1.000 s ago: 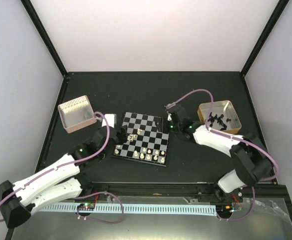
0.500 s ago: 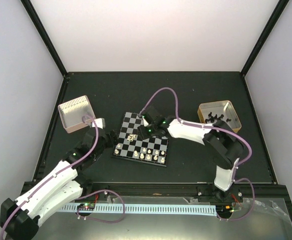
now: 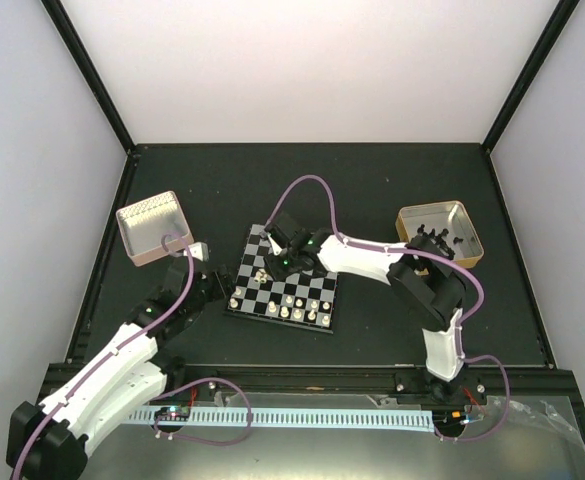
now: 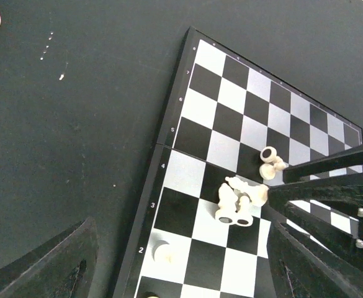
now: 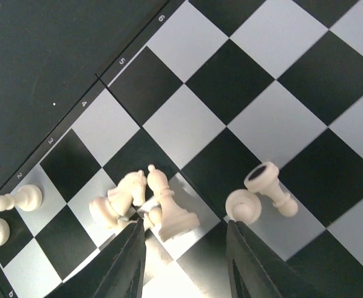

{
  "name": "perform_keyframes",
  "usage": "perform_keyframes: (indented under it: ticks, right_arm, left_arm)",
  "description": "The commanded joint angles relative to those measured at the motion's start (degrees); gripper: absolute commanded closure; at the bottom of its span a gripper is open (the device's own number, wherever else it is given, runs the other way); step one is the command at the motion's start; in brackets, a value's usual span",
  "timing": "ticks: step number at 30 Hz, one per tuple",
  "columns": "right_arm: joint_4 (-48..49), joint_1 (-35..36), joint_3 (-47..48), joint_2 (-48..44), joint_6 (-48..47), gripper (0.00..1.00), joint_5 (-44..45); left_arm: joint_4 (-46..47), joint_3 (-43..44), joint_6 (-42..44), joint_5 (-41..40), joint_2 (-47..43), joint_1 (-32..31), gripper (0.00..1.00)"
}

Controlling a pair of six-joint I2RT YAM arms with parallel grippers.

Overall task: Set up the chess pieces on the board
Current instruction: Pick up the chess piece from the chessboard.

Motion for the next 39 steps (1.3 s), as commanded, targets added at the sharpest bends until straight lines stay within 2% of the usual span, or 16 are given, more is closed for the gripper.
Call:
perform_keyframes:
  ticks: [1, 10, 16, 26, 33, 39]
  right_arm:
    - [-0.9, 0.2, 2.6, 2.7, -1.1, 0.63, -0.9]
    - [-1.5, 0.2, 4.4, 4.8, -1.6, 0.66, 0.7]
    - [-1.5, 0.2, 3.9, 5.5, -1.7, 0.72, 1.0]
    - [-1.7, 0.3, 5.1, 7.4, -2.6, 0.7, 1.3]
    - [-1.1, 0.3, 5.0, 7.4, -2.3, 0.83, 1.9]
    - [2.5, 0.4, 2.1, 4.3, -1.5, 0.84, 3.7]
  left_arm:
    - [1.8, -0.1, -0.7, 2.3, -0.7, 0.9, 0.24]
    - [1.9, -0.5, -1.0, 3.6, -0.8, 1.3, 0.25]
    - [2.0, -0.7, -1.2, 4.2, -1.0, 1.4, 0.25]
    - [2.7, -1.0, -1.3, 4.9, -0.7, 1.5, 0.25]
    - [2.8, -1.1, -1.3, 5.3, -0.7, 1.6, 0.25]
    - [3.8, -1.4, -1.8, 6.5, -0.6, 1.6, 0.25]
